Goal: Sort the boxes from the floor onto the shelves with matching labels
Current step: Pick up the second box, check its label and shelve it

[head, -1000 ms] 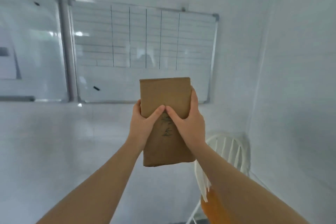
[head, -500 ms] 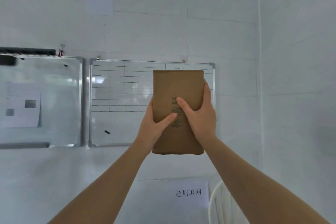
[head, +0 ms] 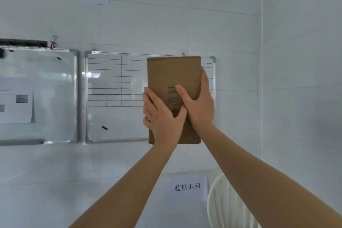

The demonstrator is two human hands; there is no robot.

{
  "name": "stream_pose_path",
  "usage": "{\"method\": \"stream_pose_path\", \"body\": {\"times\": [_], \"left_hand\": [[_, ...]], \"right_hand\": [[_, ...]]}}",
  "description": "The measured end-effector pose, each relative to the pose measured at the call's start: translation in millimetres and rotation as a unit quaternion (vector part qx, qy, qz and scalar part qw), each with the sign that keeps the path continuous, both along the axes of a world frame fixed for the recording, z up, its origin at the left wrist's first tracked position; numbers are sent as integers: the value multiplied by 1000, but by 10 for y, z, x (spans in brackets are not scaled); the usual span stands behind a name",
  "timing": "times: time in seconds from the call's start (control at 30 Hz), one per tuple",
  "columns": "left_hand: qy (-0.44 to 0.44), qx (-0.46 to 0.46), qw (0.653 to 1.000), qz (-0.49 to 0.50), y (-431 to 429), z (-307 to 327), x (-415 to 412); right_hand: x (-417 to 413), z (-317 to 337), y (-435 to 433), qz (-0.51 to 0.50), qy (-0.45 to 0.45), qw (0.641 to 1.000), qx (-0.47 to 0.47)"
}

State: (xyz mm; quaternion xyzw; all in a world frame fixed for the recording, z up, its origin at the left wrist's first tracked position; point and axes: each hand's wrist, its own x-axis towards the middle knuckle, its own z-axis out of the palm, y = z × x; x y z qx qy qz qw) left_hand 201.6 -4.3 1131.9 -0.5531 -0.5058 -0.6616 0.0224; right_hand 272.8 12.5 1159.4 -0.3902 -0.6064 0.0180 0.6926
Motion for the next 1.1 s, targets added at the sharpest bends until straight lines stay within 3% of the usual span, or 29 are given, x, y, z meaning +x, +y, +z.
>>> {"method": "stream_pose_path", "body": {"times": [0.23,0.37,0.57,0.7,0.77,0.87,1.1], "left_hand": [[-89,-96,991,-32,65,130,27],[-125,-101,984,-81,111,195,77],[-135,-61,963,-226,159,149,-157],[-140,-30,925,-353,110,80,-314],[-151,-30,902,-404,86,56,-364],[-158,-51,874,-457,50,42,-385],[-141,-68,884,-441,-48,49,-345]], "right_hand": [[51,-82,-139,36,38,998,-19],[16,-172,-216,37,29,999,23],[323,-218,-119,-26,-102,991,79],[575,-168,-113,-65,-79,994,36],[655,-126,-155,18,-41,997,-63],[671,-100,-221,187,-5,970,-155],[584,-132,-197,253,39,958,-126]]}}
